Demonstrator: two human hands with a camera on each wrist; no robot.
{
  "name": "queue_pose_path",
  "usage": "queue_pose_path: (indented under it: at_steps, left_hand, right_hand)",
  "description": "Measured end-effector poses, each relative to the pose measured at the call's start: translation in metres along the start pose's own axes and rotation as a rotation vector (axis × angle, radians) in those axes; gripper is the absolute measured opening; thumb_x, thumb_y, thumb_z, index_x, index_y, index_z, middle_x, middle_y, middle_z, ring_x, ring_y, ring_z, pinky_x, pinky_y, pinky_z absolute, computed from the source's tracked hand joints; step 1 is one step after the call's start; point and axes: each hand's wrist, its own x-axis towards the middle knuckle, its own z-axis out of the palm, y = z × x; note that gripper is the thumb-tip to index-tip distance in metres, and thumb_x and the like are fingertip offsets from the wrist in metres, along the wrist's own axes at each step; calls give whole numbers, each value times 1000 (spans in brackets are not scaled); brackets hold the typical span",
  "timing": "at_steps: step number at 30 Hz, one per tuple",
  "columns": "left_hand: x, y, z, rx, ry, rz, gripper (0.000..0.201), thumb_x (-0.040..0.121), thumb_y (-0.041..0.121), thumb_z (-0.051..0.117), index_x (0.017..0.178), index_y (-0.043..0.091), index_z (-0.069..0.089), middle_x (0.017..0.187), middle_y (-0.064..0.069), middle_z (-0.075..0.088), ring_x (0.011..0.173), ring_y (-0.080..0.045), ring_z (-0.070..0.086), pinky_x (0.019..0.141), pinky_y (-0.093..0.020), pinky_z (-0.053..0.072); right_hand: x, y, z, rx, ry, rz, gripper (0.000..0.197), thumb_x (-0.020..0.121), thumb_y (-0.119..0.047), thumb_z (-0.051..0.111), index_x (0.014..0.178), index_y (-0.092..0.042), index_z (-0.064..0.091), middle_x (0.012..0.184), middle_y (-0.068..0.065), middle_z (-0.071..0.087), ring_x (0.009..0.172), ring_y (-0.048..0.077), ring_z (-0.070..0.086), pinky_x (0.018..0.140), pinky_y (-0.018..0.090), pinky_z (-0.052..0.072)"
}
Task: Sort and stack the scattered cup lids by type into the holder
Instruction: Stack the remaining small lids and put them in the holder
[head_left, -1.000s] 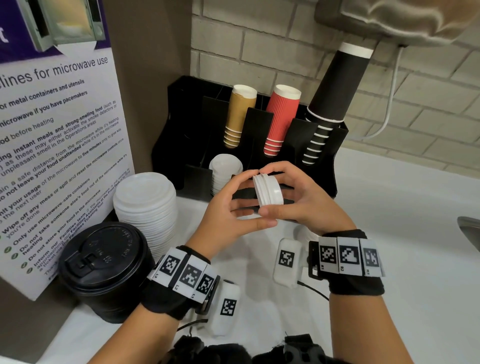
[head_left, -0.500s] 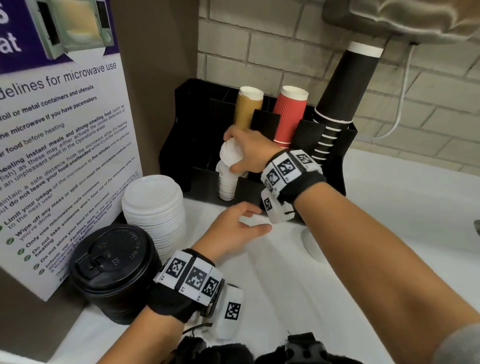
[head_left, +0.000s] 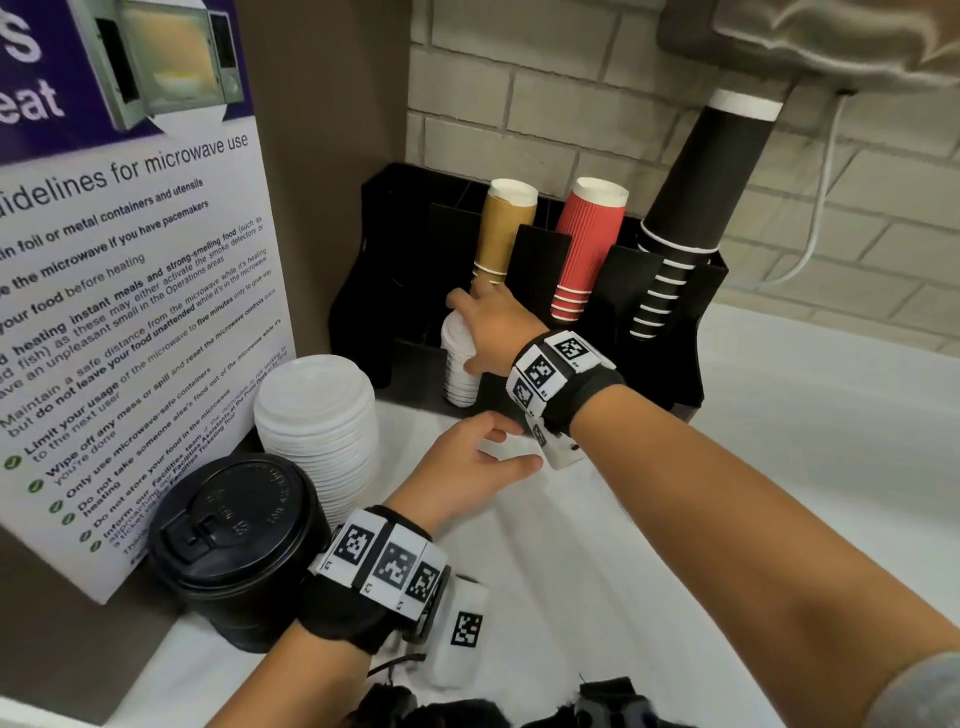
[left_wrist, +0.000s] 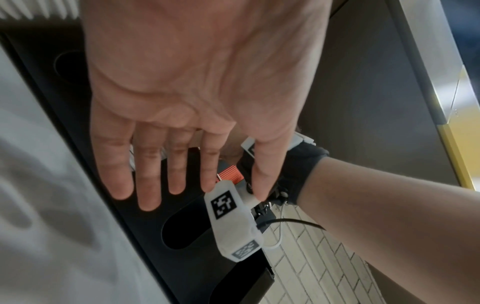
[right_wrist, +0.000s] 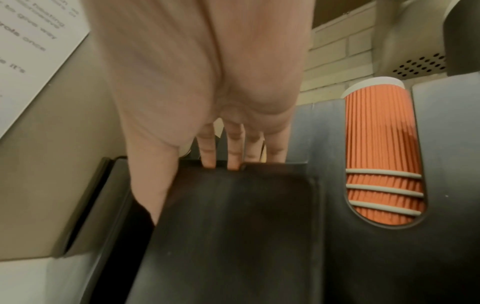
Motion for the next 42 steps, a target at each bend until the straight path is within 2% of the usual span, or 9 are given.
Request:
queue_pose_path:
  at_steps: [8,12,15,20,23,28,32,37,42]
  left_hand:
    - [0,1,-1,-13,2,15,26,81,39,75,97,45,56,113,15,54,94,-6,59,72,-22,45]
    - [0,0,-3,-21,12,14,25,81,39,75,98,44,57,113,14,55,94,-8,59,73,-24,46]
    - [-1,-1,-4,-18,14,13,28,81,39,75,105,39,59,114,14,55,95,-9,61,76,-23,47]
    - [-2,1,-5,-29,48,34,26,83,36,74,106,35,62,112,14,56,92,-8,61,58,-6,46]
    - [-2,2,-6,-33,80,54,23,84,33,73,104,35,62,111,14,56,86,-4,60,53,-3,44]
    - [-2,3,-5,-1,79,60,22,85,34,71,105,35,62,111,14,57,88,-6,61,62,-12,46]
    - [-2,2,-2,15,58,52,22,85,35,71,105,34,62,111,14,58,91,-11,62,72,-20,45]
    - [0,4,-3,23,53,62,24,85,36,71,107,34,62,111,15,58,91,-10,62,73,-21,45]
    - [1,3,-4,12,53,68,23,85,37,70,106,36,61,112,15,58,92,-9,62,72,-22,45]
  right_hand:
    - [0,-6,5,-59,-12,29,57,86,-15,65,136,-6,39,125,15,46,114,33,50,86,40,51]
    - [-4,-4,-2,-32,-2,27,70,84,-24,70,142,-9,35,135,14,40,124,32,42,95,44,47]
    - [-21,6,-26,231,138,79,70,86,-32,68,145,-11,36,139,14,39,129,30,39,105,37,38]
    - [-99,49,-52,600,395,344,28,89,-28,63,113,-15,61,104,2,64,95,17,59,78,18,42]
    - [-155,75,-32,639,237,595,18,89,-33,60,101,-20,62,93,-4,63,87,15,57,73,24,39]
    - [-198,81,15,535,-164,801,69,76,-40,75,137,-33,44,131,2,46,112,21,49,84,28,35]
    - [-193,81,33,559,-182,828,77,71,-31,80,137,-37,43,136,4,45,122,24,47,86,29,36]
    - [-189,82,39,539,-149,828,59,72,-21,77,124,-29,51,105,4,56,90,23,54,72,30,42]
    - [-191,82,29,514,-97,812,52,73,-24,75,118,-28,50,104,6,54,90,26,55,72,32,43]
